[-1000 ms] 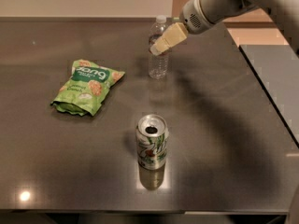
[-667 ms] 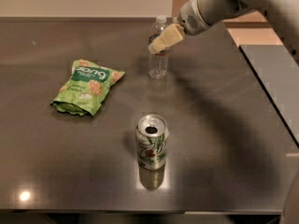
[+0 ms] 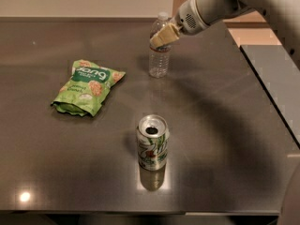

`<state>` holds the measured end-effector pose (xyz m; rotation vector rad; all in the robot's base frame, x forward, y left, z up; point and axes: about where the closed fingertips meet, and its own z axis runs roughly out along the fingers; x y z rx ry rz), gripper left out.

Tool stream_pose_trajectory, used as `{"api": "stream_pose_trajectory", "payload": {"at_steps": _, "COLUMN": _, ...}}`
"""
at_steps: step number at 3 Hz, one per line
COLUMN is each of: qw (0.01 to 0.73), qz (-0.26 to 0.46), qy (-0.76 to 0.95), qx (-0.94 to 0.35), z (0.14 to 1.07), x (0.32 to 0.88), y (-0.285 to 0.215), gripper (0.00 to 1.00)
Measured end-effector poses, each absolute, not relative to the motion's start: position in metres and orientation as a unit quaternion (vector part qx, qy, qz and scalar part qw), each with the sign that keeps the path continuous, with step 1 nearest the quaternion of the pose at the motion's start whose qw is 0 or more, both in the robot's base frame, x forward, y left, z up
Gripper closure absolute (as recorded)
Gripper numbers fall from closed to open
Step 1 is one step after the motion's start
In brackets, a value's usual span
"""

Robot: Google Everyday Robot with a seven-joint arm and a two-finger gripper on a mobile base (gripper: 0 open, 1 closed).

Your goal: Knock water bottle over

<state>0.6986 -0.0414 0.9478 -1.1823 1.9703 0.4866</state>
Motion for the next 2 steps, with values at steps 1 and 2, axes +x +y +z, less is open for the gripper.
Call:
{"api": "stream_pose_trajectory", "payload": {"at_steps": 1, "qw": 0.387, "qz": 0.194, "qy": 0.766, "qx": -0.476, "z": 0.965, "x": 0.684, "y": -0.047, "gripper": 0.85}}
{"api": "stream_pose_trajectory", "payload": {"at_steps": 2, "qw": 0.364, "qz": 0.176, "qy": 0.771, "qx": -0.492, "z": 0.983, "x": 0.662, "y": -0.062, "gripper": 1.00}}
